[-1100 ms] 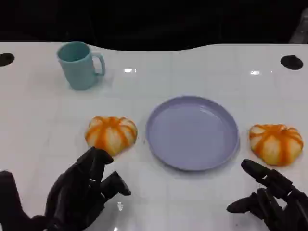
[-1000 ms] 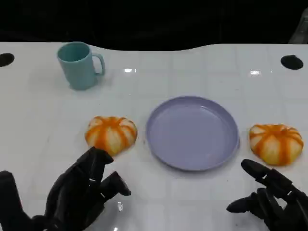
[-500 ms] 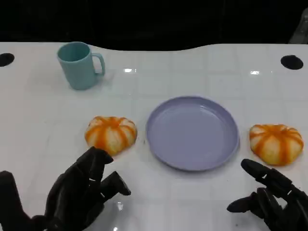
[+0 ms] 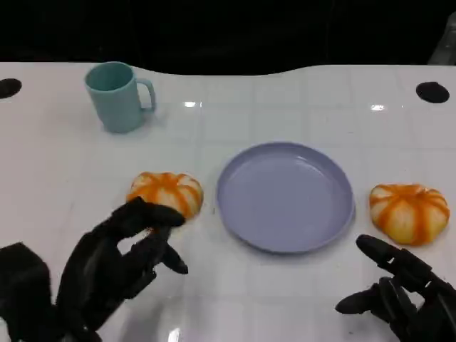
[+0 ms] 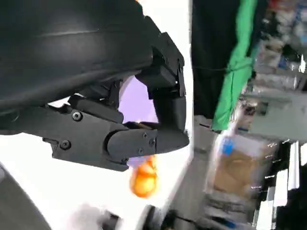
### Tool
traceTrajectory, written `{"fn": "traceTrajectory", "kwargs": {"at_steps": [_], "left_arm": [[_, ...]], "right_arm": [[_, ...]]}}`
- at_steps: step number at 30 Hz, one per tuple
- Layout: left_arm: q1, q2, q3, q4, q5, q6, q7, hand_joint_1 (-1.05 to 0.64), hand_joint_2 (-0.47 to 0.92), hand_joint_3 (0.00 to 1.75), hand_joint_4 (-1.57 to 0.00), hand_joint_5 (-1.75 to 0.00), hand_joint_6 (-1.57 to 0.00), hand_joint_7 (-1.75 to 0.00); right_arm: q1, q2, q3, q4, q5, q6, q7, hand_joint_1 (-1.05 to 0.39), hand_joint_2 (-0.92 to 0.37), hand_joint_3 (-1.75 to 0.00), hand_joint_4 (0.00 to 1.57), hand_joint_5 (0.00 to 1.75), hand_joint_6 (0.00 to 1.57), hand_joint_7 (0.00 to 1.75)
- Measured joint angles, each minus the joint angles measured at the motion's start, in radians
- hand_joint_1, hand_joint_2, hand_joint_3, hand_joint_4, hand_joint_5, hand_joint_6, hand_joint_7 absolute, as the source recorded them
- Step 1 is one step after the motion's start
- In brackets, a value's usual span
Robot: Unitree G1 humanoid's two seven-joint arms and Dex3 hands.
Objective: Grasp the bread from the table and place it into the plate.
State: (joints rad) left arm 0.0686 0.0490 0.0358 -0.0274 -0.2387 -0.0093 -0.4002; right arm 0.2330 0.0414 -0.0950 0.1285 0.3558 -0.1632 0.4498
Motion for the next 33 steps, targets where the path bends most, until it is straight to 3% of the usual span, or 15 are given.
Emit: {"fn": "traceTrajectory", "kwargs": {"at_steps": [4,19,20,22,28,29,30,33], "left_arm": [[-0.005,0.021,-0.024,0.002,0.085,-0.074,0.022,-0.43,0.92,0.22,-0.44,-1.15,-0.52,-0.41],[-0.005,0.021,-0.031,0.007,0.093,-0.09,0.022,-0.43,0.92,0.21,-0.45,-1.14,-0.55,-0.37],[-0.005,0.021,-0.031,0.008,0.094,-0.09,0.022,-0.45,0.87,0.11,-0.27,-0.9,-0.47,-0.23],[-0.024,0.055,-0.056,0.011,0.237,-0.107,0.073,-0.45,0.85,0.03,-0.19,-0.72,-0.44,-0.12],[-0.18,0.254,-0.13,0.028,0.745,-0.222,0.303,-0.46,0.85,0.0,-0.18,-0.65,-0.45,-0.07],[-0.205,0.272,-0.134,0.031,0.776,-0.244,0.33,-0.41,0.77,0.01,-0.07,-0.44,-0.29,-0.04],[-0.23,0.285,-0.15,0.032,0.824,-0.243,0.34,-0.38,0.75,0.01,-0.04,-0.31,-0.23,-0.03],[-0.331,0.332,-0.267,0.036,1.06,-0.129,0.254,-0.36,0.74,0.01,0.0,-0.17,-0.17,-0.01]], "right_arm": [[-0.003,0.001,0.0,0.005,0.0,-0.003,0.0,-0.75,-0.92,-0.3,0.75,1.05,1.04,0.18],[-0.005,0.001,0.001,0.01,0.0,-0.004,0.0,-0.75,-0.92,-0.3,0.75,1.06,1.04,0.17],[-0.005,0.001,0.001,0.01,0.0,-0.004,0.0,-0.74,-0.92,-0.3,0.74,1.06,1.04,0.17],[-0.007,0.004,0.001,0.013,0.0,-0.004,0.0,-0.74,-0.92,-0.3,0.74,1.06,1.04,0.17],[-0.013,0.006,0.004,0.017,0.0,-0.008,0.0,-0.74,-0.92,-0.31,0.73,1.06,1.04,0.17],[-0.016,0.006,0.004,0.017,0.0,-0.014,0.0,-0.74,-0.92,-0.31,0.73,1.06,1.04,0.17],[-0.017,0.006,0.003,0.017,0.0,-0.018,0.0,-0.75,-0.92,-0.3,0.74,1.06,1.05,0.18],[-0.019,0.006,0.008,0.01,-0.001,-0.013,-0.007,-0.75,-0.92,-0.3,0.74,1.06,1.05,0.18]]}}
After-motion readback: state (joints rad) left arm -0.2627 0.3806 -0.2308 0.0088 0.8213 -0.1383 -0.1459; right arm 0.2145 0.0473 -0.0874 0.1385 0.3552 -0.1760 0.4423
